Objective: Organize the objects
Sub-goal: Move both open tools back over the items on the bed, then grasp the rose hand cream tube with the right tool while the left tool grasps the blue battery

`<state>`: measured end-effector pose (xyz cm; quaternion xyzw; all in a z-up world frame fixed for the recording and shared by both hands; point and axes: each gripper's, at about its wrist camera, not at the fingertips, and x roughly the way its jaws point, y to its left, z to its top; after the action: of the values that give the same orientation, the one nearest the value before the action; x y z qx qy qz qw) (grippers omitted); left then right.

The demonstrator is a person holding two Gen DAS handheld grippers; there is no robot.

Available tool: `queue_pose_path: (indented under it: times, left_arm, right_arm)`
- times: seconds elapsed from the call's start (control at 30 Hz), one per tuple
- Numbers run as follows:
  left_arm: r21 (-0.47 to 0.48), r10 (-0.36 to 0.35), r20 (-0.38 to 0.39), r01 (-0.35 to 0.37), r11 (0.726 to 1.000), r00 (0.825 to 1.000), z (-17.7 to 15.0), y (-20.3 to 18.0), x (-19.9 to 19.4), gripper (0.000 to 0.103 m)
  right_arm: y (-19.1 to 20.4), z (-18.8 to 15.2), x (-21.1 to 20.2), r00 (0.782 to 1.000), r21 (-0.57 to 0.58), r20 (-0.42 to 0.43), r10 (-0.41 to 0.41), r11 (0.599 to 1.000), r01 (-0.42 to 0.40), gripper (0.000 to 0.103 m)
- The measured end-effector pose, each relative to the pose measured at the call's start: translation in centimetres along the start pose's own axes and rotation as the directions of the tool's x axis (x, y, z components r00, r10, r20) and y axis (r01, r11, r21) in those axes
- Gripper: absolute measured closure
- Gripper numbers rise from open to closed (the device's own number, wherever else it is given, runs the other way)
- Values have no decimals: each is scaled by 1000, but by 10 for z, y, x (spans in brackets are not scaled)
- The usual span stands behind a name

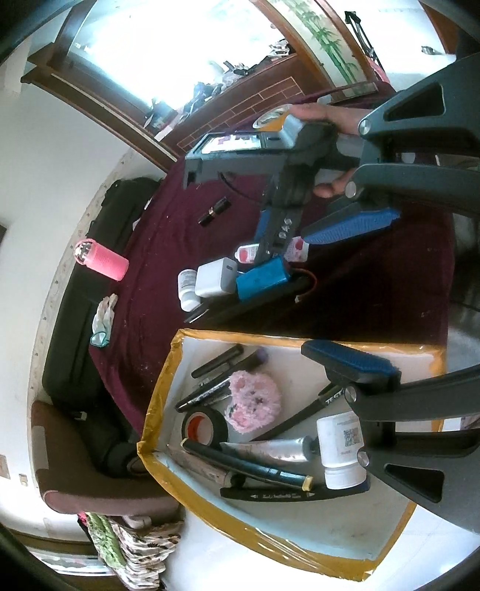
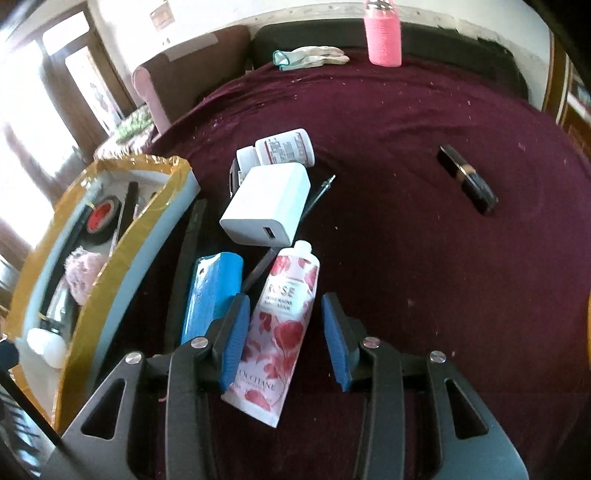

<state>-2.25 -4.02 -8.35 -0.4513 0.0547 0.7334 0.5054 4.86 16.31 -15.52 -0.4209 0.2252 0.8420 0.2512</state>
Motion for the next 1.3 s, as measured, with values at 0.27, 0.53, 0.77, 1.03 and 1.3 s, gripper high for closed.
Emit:
queue_pose_path:
  times: [0.27,0.53,0.77,1.03,1.3]
  left_arm:
    - [8,15,-23,-15,1000,1000,-1,-6,9,55]
    - [57,38,-72,-34,998,997,12,-34,45,55]
    - [97,98,-137,-86,992,986,33,-52,102,55]
    - [110,174,-194,-155,982,966,45,-56,142,56]
    - [123,247,-241,-223,967,939,51,-62,151,56]
  right_arm:
    - [1,-22,-13,999,-91,0,-43,995,42,72]
    - [-49,-39,-33,992,1,30,-119,993,119,72]
    - [-58,-37,-34,996,21,75,-56,998,55,70]
    - [-78,-37,-34,992,115,101,73,990,-84,71]
    - [-82,-37,-35,988,127,106,110,984,-123,69]
